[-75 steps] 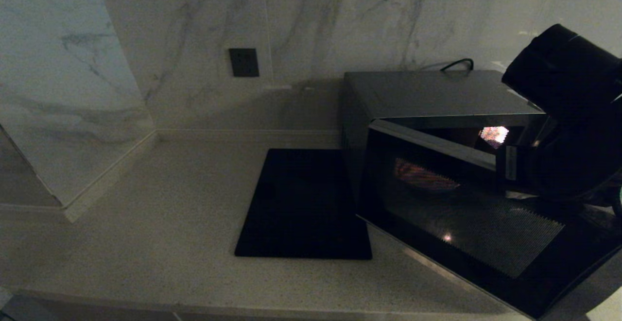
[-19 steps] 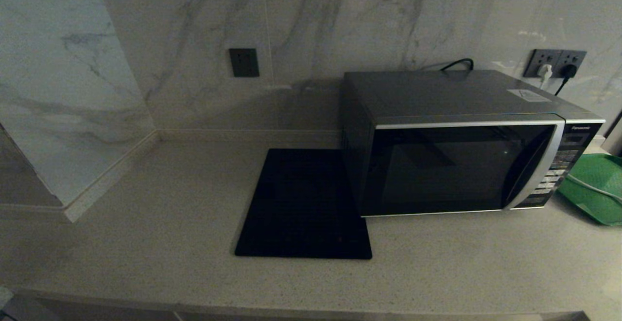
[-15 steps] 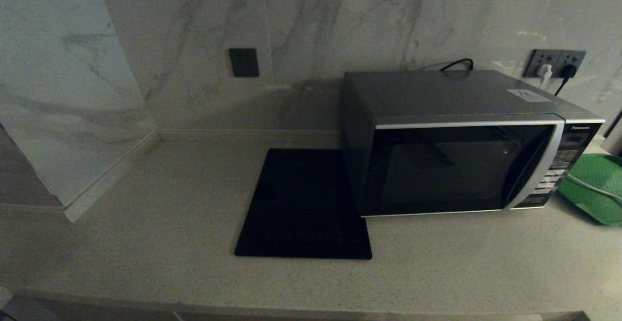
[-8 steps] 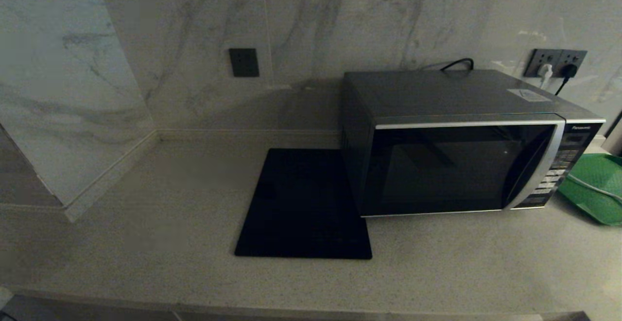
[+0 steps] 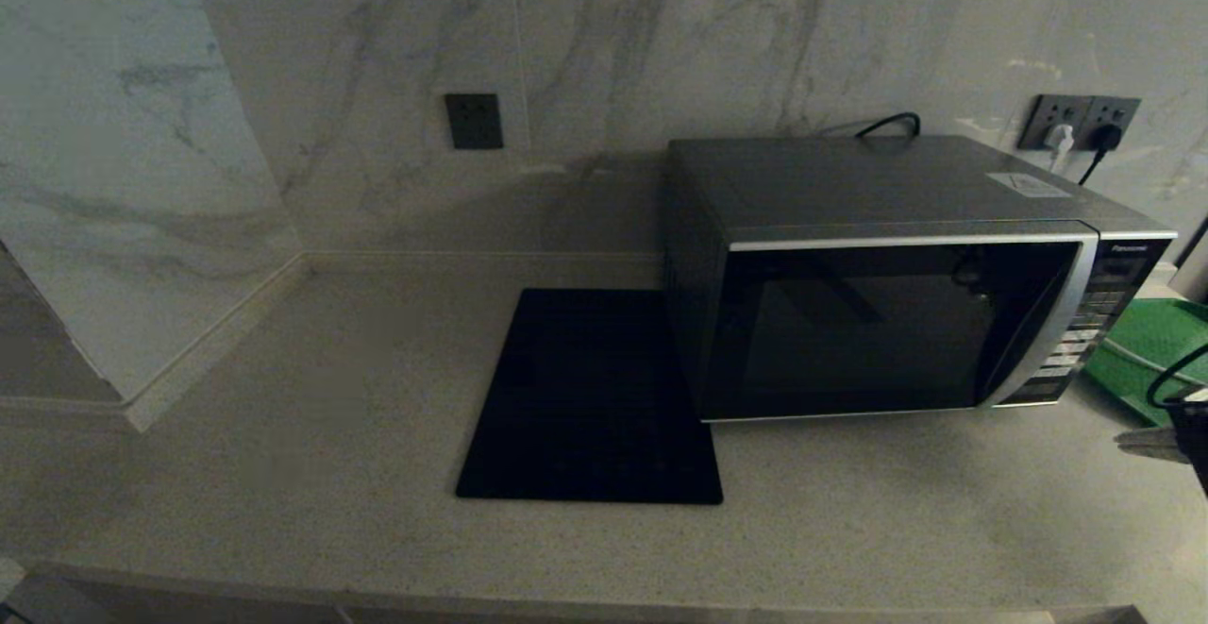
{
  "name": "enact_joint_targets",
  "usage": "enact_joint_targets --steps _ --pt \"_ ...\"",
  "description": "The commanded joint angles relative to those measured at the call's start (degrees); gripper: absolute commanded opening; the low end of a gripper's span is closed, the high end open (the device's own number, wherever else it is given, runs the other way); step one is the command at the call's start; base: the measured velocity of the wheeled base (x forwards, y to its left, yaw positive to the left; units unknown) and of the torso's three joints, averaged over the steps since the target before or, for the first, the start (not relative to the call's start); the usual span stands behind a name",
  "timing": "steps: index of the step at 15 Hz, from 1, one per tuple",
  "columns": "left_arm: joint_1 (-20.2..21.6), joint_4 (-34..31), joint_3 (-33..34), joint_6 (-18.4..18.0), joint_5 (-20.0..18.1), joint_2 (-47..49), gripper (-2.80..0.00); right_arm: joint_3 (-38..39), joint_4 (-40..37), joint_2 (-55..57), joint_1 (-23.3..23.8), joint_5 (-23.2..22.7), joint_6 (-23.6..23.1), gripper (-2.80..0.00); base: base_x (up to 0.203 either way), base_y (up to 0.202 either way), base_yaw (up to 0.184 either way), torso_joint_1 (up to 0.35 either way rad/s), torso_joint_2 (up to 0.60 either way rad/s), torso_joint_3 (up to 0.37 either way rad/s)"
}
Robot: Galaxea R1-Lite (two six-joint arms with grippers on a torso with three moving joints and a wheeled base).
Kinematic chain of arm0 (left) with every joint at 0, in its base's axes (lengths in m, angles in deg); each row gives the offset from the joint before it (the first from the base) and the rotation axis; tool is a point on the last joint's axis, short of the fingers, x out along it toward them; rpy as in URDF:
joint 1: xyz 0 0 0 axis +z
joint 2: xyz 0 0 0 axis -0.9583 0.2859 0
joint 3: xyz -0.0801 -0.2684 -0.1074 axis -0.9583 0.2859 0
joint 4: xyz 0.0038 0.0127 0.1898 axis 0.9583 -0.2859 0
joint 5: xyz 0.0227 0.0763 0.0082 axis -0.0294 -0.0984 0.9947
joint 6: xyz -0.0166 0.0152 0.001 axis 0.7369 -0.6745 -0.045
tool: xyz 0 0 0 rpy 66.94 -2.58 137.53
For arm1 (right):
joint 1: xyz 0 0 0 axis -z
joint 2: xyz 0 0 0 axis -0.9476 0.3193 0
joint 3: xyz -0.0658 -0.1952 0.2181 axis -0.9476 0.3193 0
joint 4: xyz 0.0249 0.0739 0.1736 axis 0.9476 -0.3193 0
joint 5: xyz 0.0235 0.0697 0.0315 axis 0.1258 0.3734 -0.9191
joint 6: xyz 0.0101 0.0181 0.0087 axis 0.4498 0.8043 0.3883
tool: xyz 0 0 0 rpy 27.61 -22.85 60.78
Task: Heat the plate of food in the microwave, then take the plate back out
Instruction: Open the microwave oven
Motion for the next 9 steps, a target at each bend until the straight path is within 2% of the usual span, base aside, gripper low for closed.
enact_joint_targets --steps 1,4,9 --pt "0.0 0.0 0.01 0.07 0.02 0.0 -2.8 -0.06 0.87 2.28 -3.14 -0.19 0.65 -2.8 0.0 0.0 0.0 0.0 0.0 0.0" --pt "0.0 0.0 0.01 0.07 0.02 0.0 -2.8 -0.22 7.77 4.3 -3.65 -0.12 4.33 -2.8 0.0 0.0 0.0 0.0 0.0 0.0" --pt "0.0 0.0 0.01 0.07 0.02 0.0 -2.8 -3.09 11.69 6.42 -3.64 -0.12 8.45 -2.8 0.0 0.0 0.0 0.0 0.0 0.0"
